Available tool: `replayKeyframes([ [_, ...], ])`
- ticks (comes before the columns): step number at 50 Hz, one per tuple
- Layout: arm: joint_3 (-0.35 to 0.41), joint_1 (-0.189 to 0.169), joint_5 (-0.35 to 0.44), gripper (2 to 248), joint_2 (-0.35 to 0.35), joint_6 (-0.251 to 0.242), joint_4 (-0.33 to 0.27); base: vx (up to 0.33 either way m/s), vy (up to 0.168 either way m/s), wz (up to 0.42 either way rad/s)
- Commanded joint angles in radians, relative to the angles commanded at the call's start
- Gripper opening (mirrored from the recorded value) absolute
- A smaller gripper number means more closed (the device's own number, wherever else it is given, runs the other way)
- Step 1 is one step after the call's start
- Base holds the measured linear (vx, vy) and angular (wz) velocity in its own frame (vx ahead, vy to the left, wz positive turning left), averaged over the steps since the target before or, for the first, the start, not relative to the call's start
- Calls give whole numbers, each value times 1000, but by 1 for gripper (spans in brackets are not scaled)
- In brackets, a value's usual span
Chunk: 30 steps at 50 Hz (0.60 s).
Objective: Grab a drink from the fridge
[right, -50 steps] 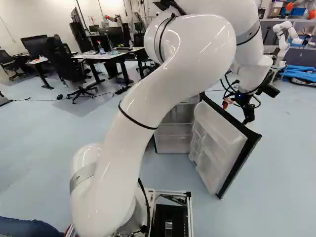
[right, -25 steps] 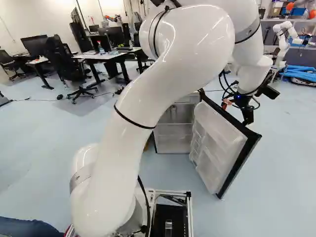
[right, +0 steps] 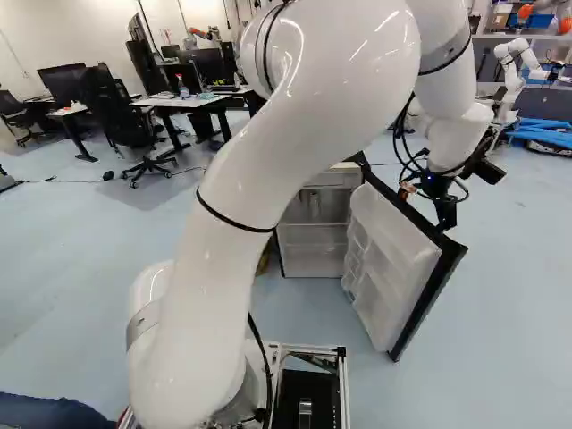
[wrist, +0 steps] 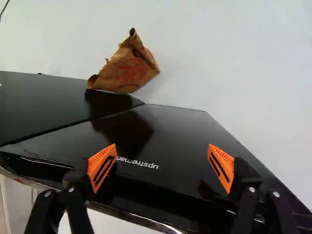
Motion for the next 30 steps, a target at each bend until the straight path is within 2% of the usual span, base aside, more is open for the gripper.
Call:
replayKeyframes([
  [30,101,-7,0,247,66,0,0,0,0,0],
])
